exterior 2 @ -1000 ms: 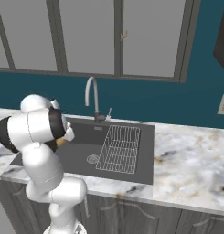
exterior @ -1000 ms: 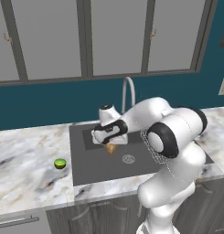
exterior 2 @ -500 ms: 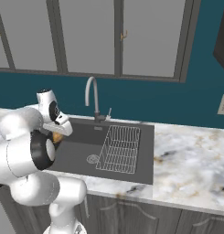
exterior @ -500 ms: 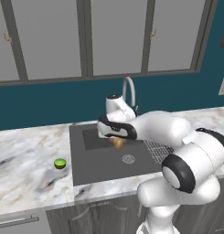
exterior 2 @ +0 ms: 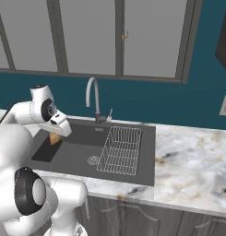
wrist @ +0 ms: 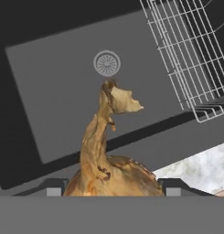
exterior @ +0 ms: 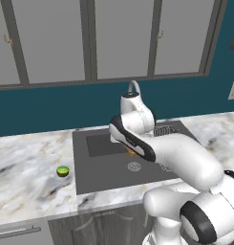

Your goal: Turn on the sink faucet. Then move the onion from the counter to the sink. Turn off the sink. Move the vegetable from the sink to the pot next to the stove. Finally move the pot to the front center burner.

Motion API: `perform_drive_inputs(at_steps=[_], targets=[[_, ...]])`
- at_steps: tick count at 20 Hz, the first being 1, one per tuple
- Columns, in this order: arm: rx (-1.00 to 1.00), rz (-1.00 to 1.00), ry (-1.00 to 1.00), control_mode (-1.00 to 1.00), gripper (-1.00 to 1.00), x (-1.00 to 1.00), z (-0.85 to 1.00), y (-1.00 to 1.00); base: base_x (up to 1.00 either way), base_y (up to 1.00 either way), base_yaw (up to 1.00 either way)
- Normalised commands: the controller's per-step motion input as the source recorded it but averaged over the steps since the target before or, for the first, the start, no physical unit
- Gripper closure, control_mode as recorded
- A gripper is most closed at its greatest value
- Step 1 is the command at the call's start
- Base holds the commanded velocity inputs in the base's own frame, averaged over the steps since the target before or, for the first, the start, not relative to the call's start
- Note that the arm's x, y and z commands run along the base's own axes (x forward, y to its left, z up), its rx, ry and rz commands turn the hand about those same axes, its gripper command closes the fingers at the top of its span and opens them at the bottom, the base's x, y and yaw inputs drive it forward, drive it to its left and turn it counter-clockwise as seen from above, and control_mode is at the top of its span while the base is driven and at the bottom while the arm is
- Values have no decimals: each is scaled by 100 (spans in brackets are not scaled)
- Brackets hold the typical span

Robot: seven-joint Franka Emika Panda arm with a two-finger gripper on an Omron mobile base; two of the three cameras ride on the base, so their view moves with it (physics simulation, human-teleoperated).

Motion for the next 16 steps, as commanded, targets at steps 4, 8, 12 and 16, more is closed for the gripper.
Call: perform_drive_inputs(at_steps=[4,8,12,16], targets=[[0,0,-1,-100,100,-37,17,-9,0,0,0],[-1,0,0,-100,100,-3,0,0,0,0,0],[0,-3,0,100,100,0,0,0,-1,-1,-6],[0,0,0,100,100,0,0,0,-17,-16,-42]])
